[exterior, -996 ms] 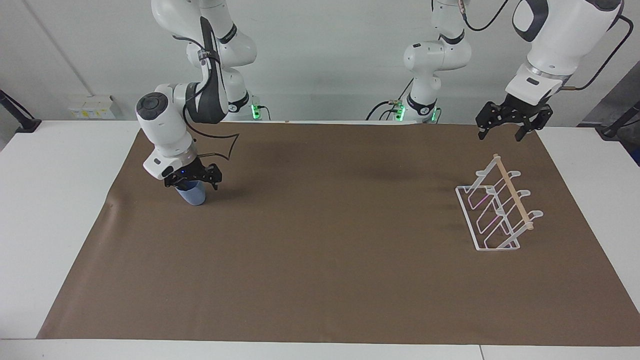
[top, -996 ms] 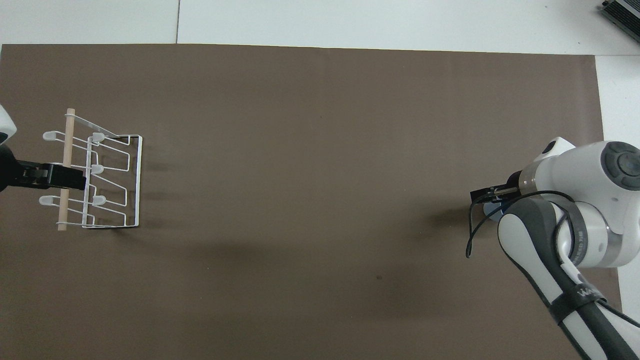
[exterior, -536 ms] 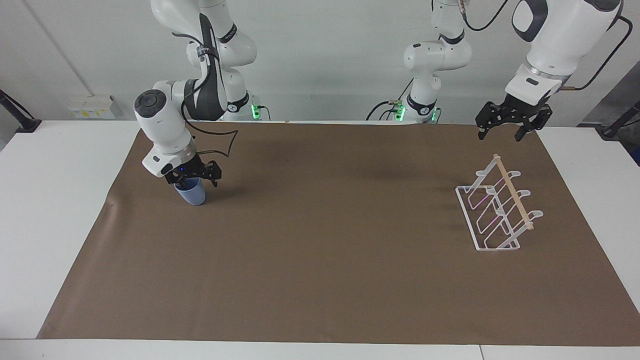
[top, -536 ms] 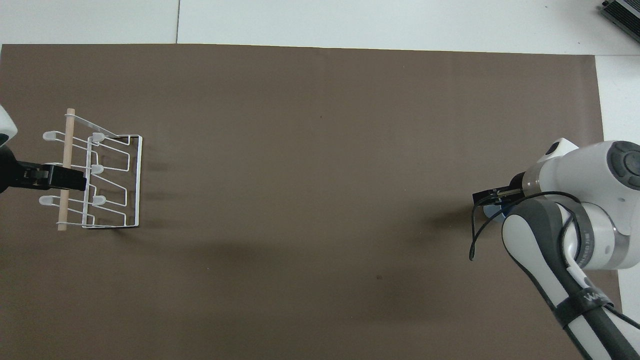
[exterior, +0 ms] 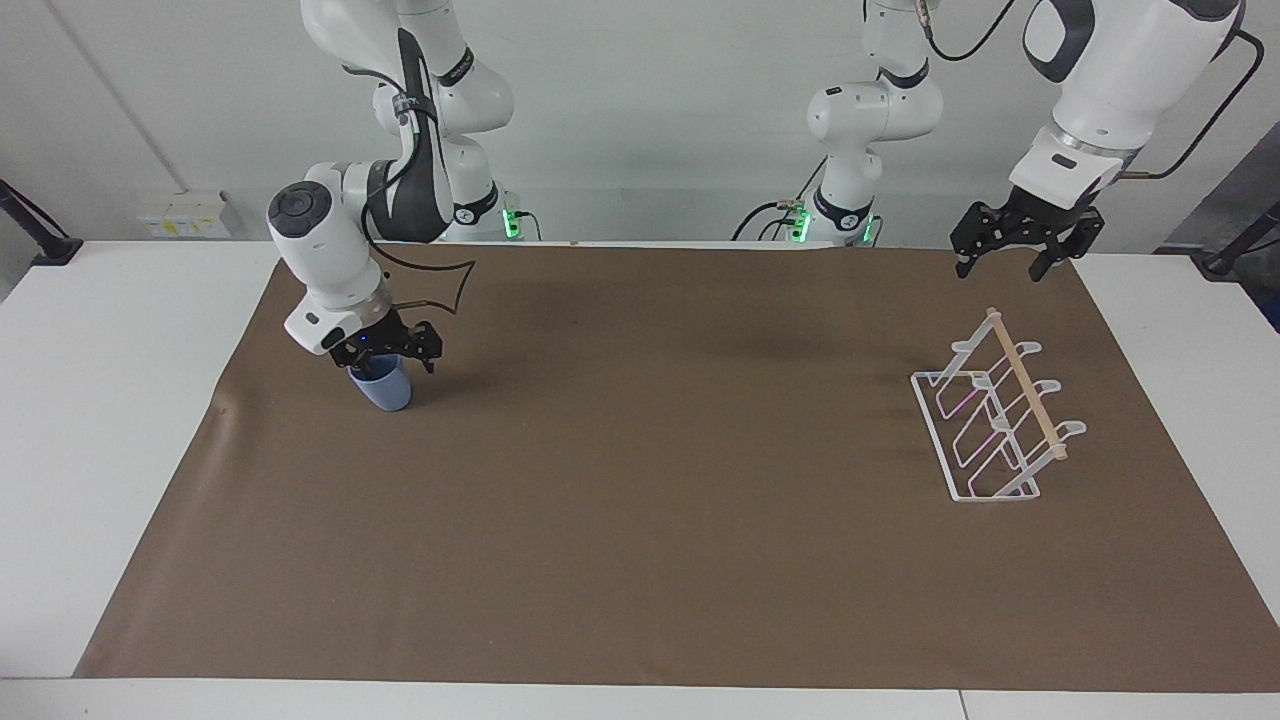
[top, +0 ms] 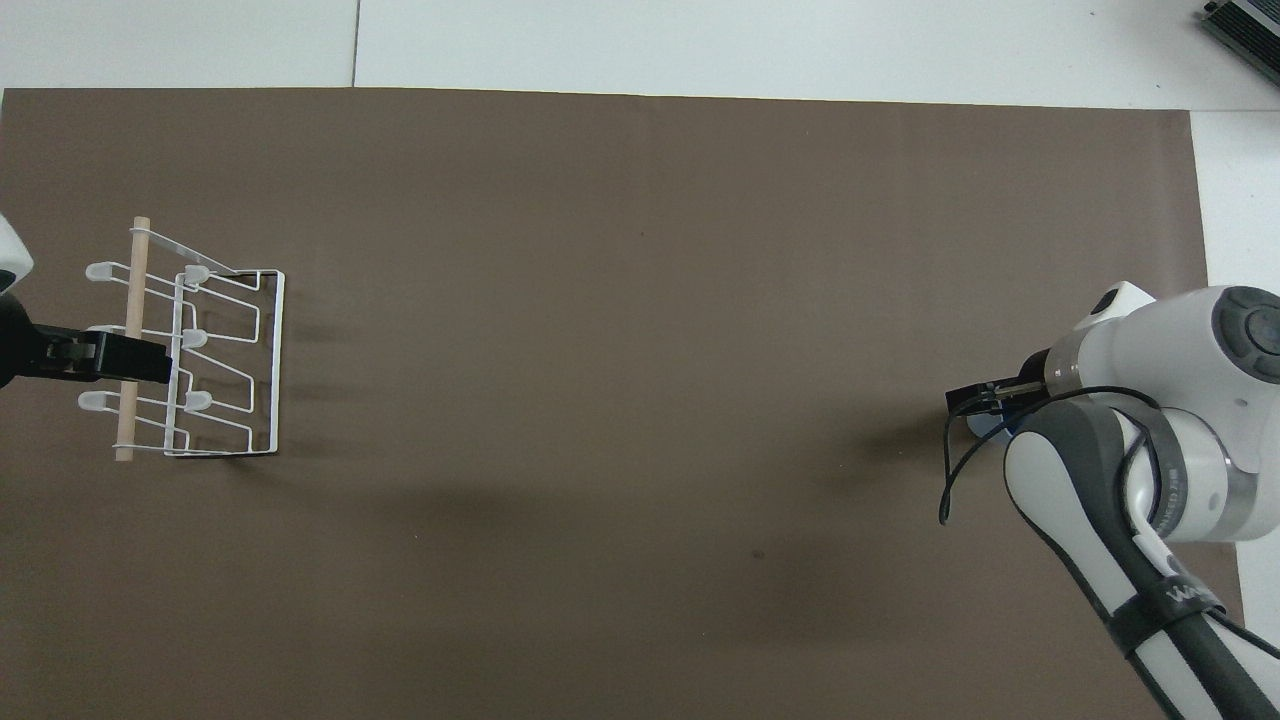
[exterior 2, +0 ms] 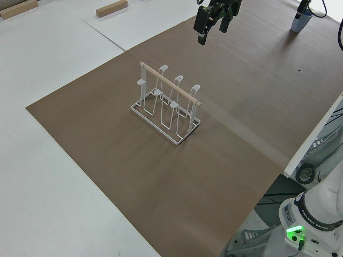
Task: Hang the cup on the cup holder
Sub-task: 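Reach the right gripper down to the blue cup and grasp its rim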
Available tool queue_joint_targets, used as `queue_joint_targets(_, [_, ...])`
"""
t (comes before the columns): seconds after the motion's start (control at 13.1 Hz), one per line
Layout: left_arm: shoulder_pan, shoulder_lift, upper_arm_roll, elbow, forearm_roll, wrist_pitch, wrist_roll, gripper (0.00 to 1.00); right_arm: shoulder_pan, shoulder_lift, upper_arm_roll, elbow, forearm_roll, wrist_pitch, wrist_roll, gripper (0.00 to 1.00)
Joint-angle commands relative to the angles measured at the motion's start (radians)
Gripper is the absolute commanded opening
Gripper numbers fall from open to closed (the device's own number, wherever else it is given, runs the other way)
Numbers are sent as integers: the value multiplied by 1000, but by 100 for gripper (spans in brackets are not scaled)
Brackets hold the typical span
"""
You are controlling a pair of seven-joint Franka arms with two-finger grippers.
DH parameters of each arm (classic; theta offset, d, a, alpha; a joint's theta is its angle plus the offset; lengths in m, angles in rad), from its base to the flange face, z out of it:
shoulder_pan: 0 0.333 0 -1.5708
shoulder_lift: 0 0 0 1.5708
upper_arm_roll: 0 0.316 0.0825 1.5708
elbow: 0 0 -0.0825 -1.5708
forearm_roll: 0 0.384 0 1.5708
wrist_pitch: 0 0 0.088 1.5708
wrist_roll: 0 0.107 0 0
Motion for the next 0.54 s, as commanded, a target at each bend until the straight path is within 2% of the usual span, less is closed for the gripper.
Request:
queue_joint_targets(0.0, [-8, -35, 10, -46, -10, 31, 5, 100, -11, -7, 6, -18, -12, 24, 20, 94])
queue_joint_targets(0.15, [-8, -35, 10, -46, -10, 31, 5, 100, -11, -9, 8, -18, -12, 24, 17, 73])
queue_joint_targets(0.31, [-8, -35, 10, -46, -10, 31, 5, 100, -9, -9, 8, -18, -12, 24, 17, 48])
queue_joint_targets(0.46, [-8, -35, 10, -46, -10, 31, 5, 100, -11, -7, 8, -18, -12, 24, 11, 26])
